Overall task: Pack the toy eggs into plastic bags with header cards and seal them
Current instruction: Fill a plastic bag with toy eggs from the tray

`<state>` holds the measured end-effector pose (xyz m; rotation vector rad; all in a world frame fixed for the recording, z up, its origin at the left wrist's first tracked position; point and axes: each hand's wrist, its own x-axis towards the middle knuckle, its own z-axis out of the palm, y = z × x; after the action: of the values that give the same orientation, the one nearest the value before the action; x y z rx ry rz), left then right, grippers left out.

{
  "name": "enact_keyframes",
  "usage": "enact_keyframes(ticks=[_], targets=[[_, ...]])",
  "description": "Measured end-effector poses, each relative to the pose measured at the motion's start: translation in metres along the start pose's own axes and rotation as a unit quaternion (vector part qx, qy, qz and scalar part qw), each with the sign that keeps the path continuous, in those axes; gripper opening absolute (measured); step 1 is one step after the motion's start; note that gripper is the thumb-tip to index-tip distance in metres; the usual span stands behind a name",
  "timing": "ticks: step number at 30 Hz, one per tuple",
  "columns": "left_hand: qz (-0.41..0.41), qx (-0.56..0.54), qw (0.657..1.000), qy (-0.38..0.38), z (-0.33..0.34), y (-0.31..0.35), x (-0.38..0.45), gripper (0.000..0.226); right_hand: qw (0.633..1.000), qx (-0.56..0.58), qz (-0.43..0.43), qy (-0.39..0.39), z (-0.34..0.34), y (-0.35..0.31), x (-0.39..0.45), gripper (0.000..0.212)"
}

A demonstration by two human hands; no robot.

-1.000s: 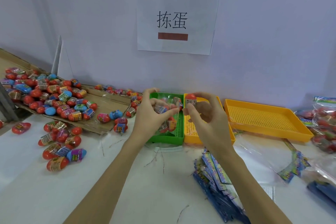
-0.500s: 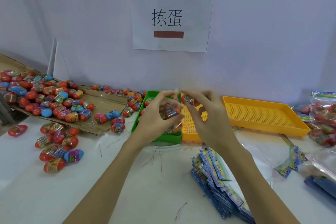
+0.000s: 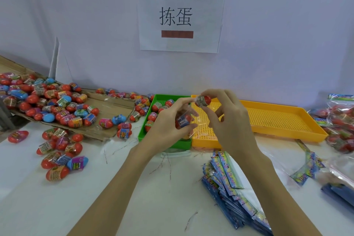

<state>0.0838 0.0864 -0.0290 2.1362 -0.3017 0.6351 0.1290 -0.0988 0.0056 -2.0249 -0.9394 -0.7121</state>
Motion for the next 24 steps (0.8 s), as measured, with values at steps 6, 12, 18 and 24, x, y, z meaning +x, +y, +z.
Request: enact_keyframes(ticks=[6, 12, 18, 24], targets=[[-0.017, -0.018, 1.0, 0.002, -0.006, -0.001, -0.001, 0.071, 0.997, -0.043, -0.035, -0.045, -0.007, 0.003, 0.003, 0.023], [-0.03, -0.029, 0.999, -0.016, -0.008, 0.0, -0.002, 0.071, 0.991, 0.004, -0.029, -0.128, -0.012, 0.013, 0.002, 0.028], [-0.027, -0.027, 0.999, -0.026, -0.009, 0.003, -0.003, 0.069, 0.983, 0.067, 0.035, -0.165, -0.013, 0.02, 0.002, 0.03], [-0.031, -0.034, 0.999, -0.017, -0.009, 0.007, -0.003, 0.071, 0.984, 0.062, 0.032, -0.165, -0.013, 0.021, 0.001, 0.028]])
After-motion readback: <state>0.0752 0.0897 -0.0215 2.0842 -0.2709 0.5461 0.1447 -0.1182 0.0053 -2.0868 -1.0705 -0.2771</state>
